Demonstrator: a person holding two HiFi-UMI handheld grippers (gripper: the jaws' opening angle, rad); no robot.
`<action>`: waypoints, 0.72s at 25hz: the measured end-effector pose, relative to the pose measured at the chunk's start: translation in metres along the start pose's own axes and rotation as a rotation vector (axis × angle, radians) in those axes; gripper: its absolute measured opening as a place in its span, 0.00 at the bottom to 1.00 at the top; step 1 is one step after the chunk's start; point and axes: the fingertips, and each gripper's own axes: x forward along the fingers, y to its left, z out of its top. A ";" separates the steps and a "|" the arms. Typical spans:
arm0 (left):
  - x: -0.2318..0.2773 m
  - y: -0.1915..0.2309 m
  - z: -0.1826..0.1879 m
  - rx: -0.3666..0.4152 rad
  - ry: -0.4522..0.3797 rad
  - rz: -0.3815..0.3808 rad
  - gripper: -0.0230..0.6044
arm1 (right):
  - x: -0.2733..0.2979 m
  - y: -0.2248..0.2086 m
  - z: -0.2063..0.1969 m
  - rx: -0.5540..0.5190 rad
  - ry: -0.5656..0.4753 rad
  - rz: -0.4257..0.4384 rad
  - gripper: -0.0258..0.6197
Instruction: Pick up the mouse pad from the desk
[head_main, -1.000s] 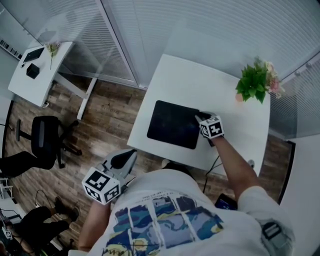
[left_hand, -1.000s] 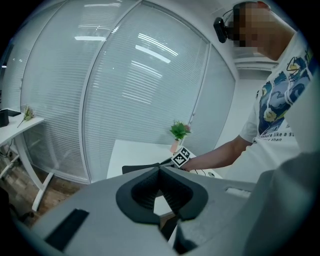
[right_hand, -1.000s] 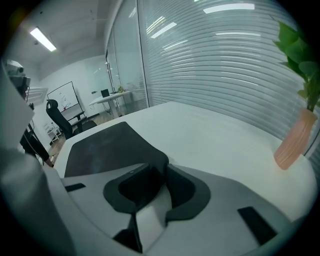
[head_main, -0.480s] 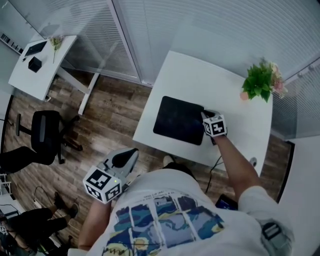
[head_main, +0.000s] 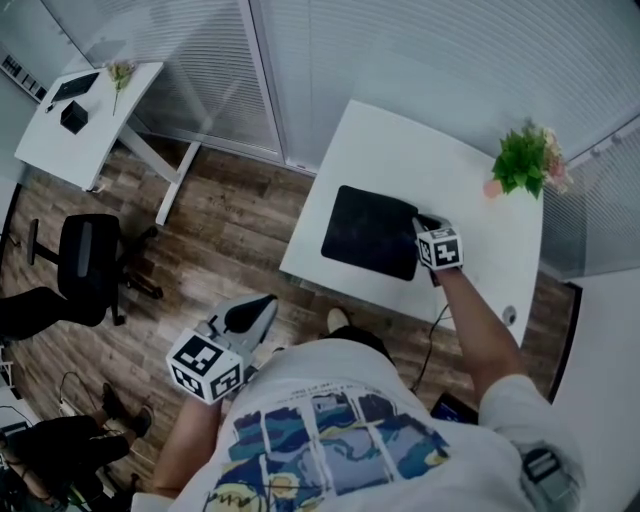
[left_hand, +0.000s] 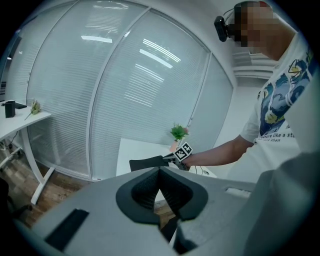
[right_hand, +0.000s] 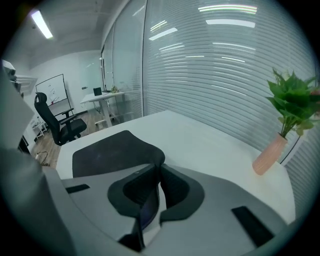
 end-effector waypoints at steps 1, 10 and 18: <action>-0.005 0.002 -0.002 -0.001 -0.005 -0.003 0.04 | -0.004 0.004 0.003 -0.006 -0.002 -0.007 0.09; -0.050 0.007 -0.016 0.009 -0.036 -0.041 0.04 | -0.042 0.034 0.032 -0.039 -0.036 -0.045 0.09; -0.086 0.008 -0.029 0.021 -0.064 -0.062 0.04 | -0.070 0.059 0.048 -0.071 -0.055 -0.062 0.09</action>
